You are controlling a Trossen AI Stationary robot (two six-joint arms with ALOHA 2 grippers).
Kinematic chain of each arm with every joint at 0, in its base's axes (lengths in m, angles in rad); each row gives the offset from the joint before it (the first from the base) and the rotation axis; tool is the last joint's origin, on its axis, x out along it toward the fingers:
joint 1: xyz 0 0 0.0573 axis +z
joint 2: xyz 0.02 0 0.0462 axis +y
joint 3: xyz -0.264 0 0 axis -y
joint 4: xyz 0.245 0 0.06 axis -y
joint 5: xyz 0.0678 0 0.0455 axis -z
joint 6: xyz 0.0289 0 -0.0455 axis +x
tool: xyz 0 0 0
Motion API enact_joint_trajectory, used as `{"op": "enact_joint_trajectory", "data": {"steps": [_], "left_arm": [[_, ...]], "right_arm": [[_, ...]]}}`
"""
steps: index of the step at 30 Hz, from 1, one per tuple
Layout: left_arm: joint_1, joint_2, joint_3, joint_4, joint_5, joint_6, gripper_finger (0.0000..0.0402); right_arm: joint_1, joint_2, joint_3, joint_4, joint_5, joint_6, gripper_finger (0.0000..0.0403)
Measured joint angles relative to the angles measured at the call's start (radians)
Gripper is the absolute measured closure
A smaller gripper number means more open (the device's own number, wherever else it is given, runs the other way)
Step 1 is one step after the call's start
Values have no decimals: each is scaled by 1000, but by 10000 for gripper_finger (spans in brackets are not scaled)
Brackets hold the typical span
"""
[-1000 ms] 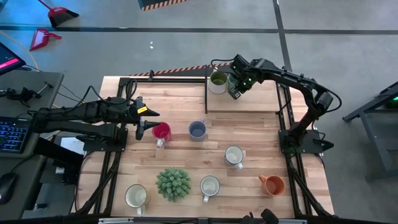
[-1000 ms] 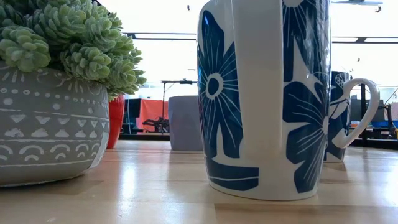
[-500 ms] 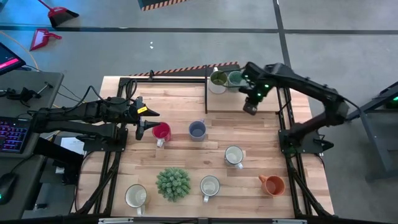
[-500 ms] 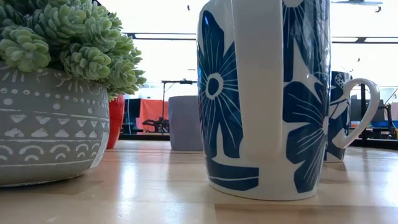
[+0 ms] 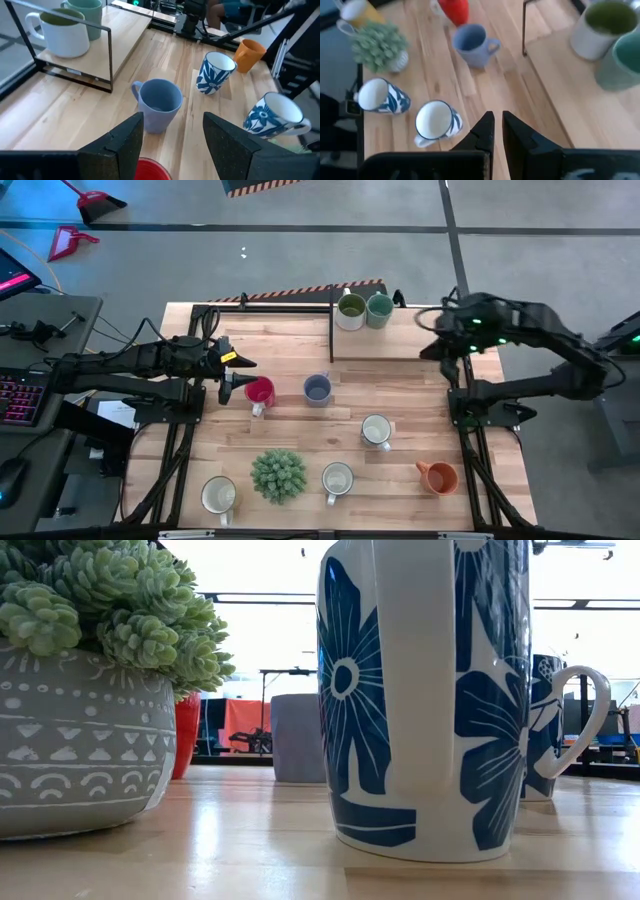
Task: Place coffee mugs
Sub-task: Put the red mug on the shelf
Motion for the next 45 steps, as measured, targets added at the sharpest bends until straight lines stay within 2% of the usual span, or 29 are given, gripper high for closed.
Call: {"op": "enact_joint_trajectory", "data": {"steps": [6, 13, 19, 25, 29, 37, 45], "left_arm": [[0, 0, 0, 7, 0, -77, 209], [0, 5, 0, 103, 0, -78, 209], [0, 20, 1, 114, 0, -83, 209], [0, 75, 1, 112, -23, -243, 209], [0, 108, 5, 60, -37, -326, 209], [0, 206, 126, -320, -28, -410, 218], [1, 357, 159, -453, -57, -436, 222]], "right_arm": [[84, -119, -41, 87, 35, 19, 387], [139, -291, -384, 393, 9, 16, 387], [155, -414, -653, 628, -31, 20, 387], [168, -475, -883, 927, -92, 99, 387], [168, -475, -917, 957, -92, 184, 387], [168, -477, -886, 952, -104, 223, 387], [168, -477, -885, 913, -99, 218, 387]]}}
